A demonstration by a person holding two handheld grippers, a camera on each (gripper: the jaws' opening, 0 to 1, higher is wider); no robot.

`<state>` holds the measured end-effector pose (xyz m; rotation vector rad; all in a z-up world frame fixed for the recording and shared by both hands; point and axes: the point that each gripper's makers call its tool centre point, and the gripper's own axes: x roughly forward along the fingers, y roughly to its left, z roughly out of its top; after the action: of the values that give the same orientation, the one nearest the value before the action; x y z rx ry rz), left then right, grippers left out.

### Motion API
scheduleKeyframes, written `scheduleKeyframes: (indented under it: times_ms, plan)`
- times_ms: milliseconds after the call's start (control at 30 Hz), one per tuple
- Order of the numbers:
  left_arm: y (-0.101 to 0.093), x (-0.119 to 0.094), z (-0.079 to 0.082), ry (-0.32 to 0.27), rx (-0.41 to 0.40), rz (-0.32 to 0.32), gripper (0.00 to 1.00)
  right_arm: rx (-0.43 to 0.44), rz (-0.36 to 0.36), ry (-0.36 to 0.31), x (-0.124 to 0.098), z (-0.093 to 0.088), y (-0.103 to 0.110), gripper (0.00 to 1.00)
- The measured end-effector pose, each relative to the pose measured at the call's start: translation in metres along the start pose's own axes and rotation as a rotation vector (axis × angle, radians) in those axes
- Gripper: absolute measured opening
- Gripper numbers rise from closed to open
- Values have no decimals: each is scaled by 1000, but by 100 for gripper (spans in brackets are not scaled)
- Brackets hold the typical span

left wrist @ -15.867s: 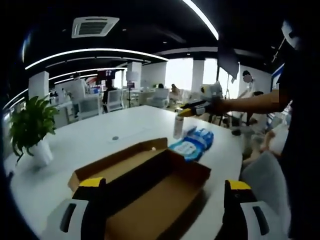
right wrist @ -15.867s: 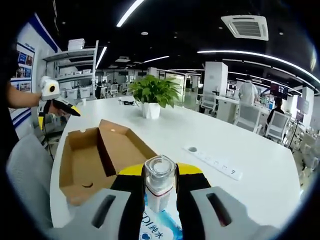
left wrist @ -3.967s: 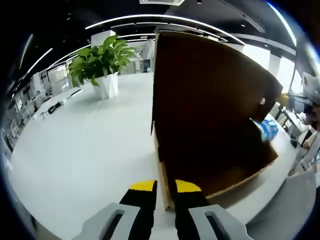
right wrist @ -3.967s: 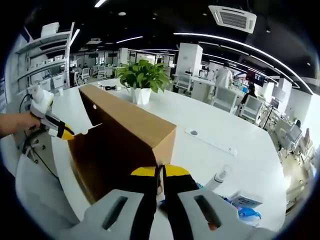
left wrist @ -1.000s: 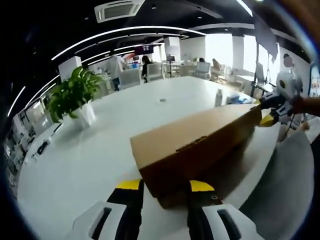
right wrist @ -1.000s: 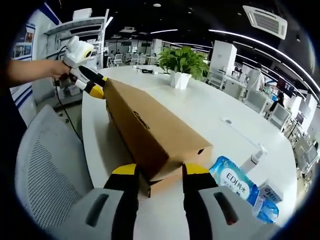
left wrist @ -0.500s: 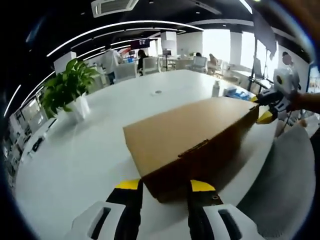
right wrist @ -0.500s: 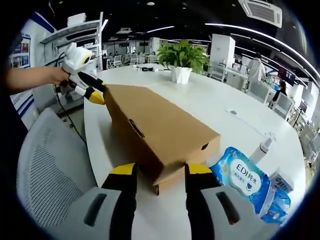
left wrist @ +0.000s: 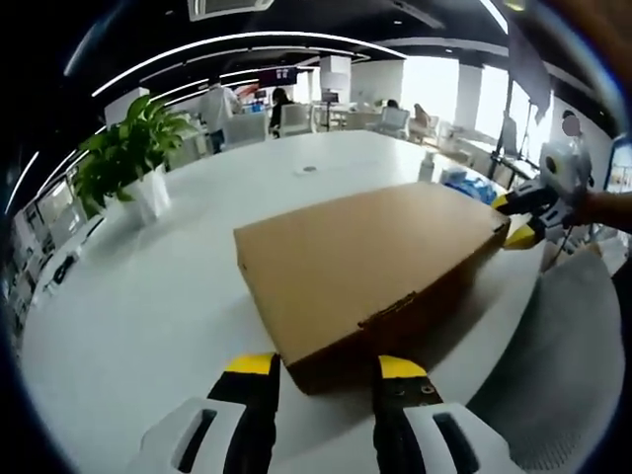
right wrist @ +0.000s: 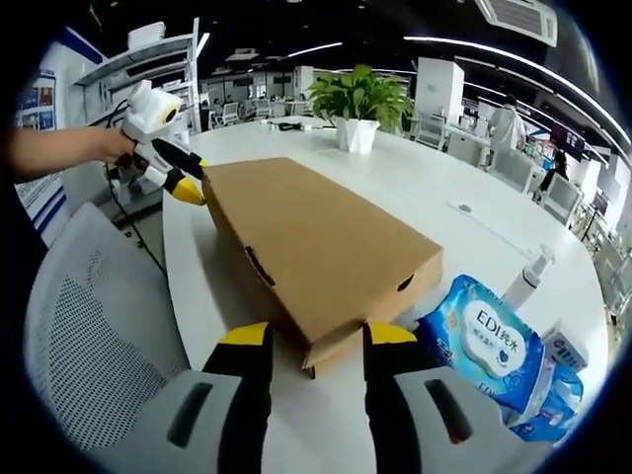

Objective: Operate the shoe box by opening the lid, removing the specified soft item, and placing it in the target area until the item is outside and the box remains undamaged.

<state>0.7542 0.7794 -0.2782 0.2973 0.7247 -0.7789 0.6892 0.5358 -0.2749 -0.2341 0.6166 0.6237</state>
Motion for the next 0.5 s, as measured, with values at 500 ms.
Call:
scheduleKeyframes:
  times_ms: [500]
  plan:
    - [-2, 12, -9, 42, -21, 23, 36, -42, -14, 29, 11, -8, -6, 32]
